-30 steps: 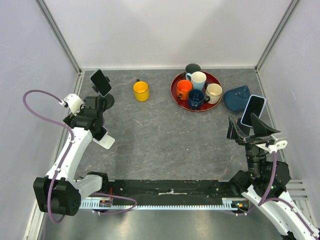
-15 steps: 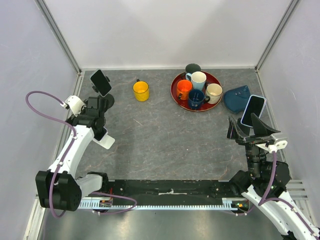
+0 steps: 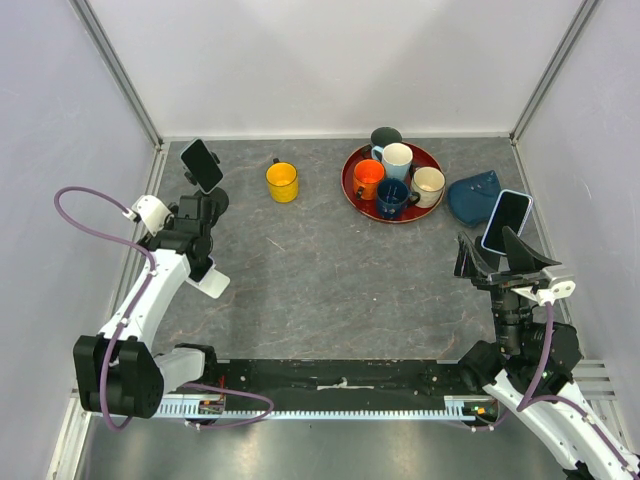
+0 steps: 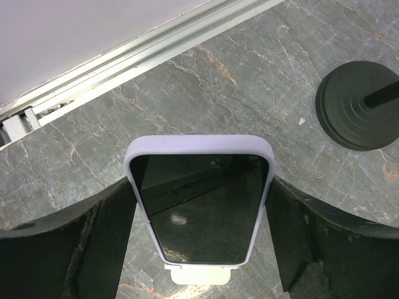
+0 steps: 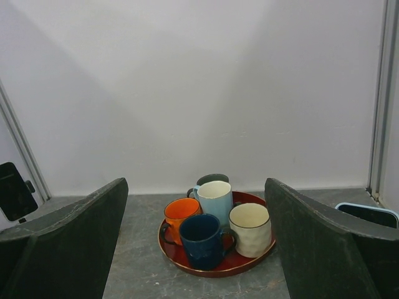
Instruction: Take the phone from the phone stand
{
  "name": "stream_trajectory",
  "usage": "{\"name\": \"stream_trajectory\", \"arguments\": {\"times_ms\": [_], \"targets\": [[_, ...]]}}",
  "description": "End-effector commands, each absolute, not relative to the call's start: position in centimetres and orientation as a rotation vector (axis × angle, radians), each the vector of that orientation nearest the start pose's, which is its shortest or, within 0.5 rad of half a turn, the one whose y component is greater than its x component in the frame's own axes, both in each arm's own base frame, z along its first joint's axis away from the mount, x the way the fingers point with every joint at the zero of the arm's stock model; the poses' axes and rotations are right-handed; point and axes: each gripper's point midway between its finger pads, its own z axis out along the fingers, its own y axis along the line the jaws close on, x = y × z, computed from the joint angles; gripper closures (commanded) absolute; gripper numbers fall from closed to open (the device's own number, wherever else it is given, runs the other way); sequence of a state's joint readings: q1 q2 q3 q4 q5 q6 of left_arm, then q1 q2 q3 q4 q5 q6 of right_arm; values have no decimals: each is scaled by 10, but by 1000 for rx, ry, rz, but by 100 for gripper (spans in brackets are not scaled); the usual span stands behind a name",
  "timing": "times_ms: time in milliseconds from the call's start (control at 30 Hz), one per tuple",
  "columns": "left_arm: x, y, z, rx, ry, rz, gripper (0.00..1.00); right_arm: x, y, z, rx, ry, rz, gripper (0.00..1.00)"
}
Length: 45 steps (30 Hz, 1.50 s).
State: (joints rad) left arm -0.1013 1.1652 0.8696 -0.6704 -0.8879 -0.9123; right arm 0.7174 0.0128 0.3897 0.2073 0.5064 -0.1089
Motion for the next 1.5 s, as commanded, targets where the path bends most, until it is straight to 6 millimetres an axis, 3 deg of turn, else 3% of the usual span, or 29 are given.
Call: {"name": "stream_trajectory", "arguments": {"times_ms": [0, 133, 433, 800, 1167, 1333, 1467], "targets": [[279, 92, 157, -1209, 1760, 545, 18, 182, 37, 366, 74, 1038, 306, 2], [280, 89, 161, -1204, 1766, 512, 33, 182, 37, 366, 76, 1040, 305, 2], [276, 88, 197, -1174, 1707, 434, 66, 182, 38, 365, 76, 1040, 311, 2], [272, 88, 245, -1090, 1658, 373, 73, 182, 41, 365, 64, 1038, 324, 2], [304, 25, 292, -774, 1795, 1, 92, 181, 42, 366, 57, 1038, 325, 2], [321, -28, 279, -595, 1959, -189, 93, 181, 41, 366, 54, 1038, 321, 2], [330, -71, 262, -435, 2089, -219, 92, 181, 41, 366, 52, 1039, 318, 2]]}}
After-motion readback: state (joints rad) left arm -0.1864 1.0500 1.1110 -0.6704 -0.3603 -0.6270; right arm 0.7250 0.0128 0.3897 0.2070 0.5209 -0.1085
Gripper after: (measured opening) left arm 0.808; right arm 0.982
